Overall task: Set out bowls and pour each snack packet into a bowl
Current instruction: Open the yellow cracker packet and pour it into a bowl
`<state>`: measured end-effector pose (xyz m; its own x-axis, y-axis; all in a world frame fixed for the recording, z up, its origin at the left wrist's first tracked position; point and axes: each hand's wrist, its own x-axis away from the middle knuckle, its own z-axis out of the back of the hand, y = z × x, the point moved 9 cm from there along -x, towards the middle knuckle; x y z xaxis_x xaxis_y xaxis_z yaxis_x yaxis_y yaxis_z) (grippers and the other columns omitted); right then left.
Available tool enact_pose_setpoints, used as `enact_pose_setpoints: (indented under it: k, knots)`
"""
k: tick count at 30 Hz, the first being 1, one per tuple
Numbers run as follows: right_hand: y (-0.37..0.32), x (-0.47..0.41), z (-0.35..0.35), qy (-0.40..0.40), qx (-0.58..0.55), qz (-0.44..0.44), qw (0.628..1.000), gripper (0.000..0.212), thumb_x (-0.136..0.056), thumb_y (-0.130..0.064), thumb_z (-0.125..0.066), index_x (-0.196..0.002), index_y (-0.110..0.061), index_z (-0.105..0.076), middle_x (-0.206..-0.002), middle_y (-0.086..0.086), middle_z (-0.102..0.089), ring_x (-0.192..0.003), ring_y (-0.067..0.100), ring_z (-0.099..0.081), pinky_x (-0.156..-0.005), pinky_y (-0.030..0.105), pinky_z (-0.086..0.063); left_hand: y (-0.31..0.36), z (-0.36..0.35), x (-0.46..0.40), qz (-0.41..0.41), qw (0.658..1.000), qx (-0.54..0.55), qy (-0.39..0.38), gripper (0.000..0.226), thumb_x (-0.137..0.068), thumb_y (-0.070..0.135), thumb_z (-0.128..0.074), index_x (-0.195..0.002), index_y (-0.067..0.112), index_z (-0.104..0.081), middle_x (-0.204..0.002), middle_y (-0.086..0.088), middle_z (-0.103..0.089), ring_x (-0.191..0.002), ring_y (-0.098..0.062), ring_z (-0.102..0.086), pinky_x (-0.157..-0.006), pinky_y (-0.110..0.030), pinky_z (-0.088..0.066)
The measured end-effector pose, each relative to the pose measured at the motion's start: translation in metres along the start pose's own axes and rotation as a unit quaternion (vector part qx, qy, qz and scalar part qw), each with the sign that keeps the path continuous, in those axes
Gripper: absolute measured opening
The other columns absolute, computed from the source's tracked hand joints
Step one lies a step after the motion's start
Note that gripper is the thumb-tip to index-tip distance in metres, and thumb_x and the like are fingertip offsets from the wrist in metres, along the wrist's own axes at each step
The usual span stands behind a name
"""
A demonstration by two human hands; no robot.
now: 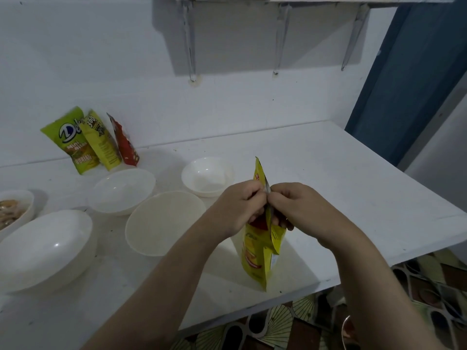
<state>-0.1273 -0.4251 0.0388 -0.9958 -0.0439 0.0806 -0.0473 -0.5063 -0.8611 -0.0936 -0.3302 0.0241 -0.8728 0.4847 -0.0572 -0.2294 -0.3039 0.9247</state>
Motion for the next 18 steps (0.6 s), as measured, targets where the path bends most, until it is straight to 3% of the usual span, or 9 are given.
enact_pose_setpoints:
  k: [3, 9, 15, 18]
  knots:
    - [0.002, -0.001, -0.001, -0.007, -0.026, -0.006, 1.0, 0.026, -0.091, -0.011, -0.047, -0.07, -0.001, -0.058, -0.055, 0.002, -0.059, -0.051, 0.014, -0.046, -0.049, 0.021, -0.038, -0.001, 0.001, -0.001, 0.015, 1.0, 0.022, 0.006, 0.033, -0.095, 0.007, -0.044, -0.063, 0.013, -0.038, -0.048, 0.01, -0.043, -0.051, -0.011, -0.04, -0.055, -0.025, -0.037]
    - [0.003, -0.006, -0.004, 0.0, -0.038, 0.002, 0.999, 0.024, -0.09, -0.009, -0.05, -0.077, 0.011, -0.057, -0.053, 0.001, -0.054, -0.048, 0.01, -0.042, -0.046, 0.017, -0.035, 0.0, 0.009, -0.004, 0.033, 0.999, 0.026, 0.022, 0.038, -0.091, 0.006, -0.044, -0.054, 0.016, -0.039, -0.048, 0.003, -0.045, -0.048, -0.012, -0.043, -0.054, -0.023, -0.039]
    - [0.002, -0.004, 0.004, 0.042, 0.011, 0.012, 0.999, 0.036, -0.088, -0.011, -0.052, -0.053, -0.015, -0.042, -0.043, -0.01, -0.045, -0.044, 0.007, -0.036, -0.046, 0.019, -0.031, 0.003, 0.019, -0.002, 0.031, 0.998, -0.006, 0.045, 0.03, -0.083, 0.012, -0.049, -0.056, 0.005, -0.04, -0.051, -0.004, -0.043, -0.052, -0.016, -0.041, -0.057, -0.027, -0.037]
    - [0.004, -0.005, 0.017, 0.079, 0.06, 0.006, 0.995, 0.032, -0.087, -0.019, -0.055, -0.058, -0.009, -0.048, -0.045, -0.01, -0.051, -0.05, 0.013, -0.042, -0.052, 0.028, -0.035, 0.009, 0.031, 0.001, 0.017, 0.997, -0.025, 0.065, 0.031, -0.08, 0.017, -0.051, -0.053, 0.01, -0.04, -0.05, -0.003, -0.043, -0.051, -0.015, -0.041, -0.057, -0.028, -0.038]
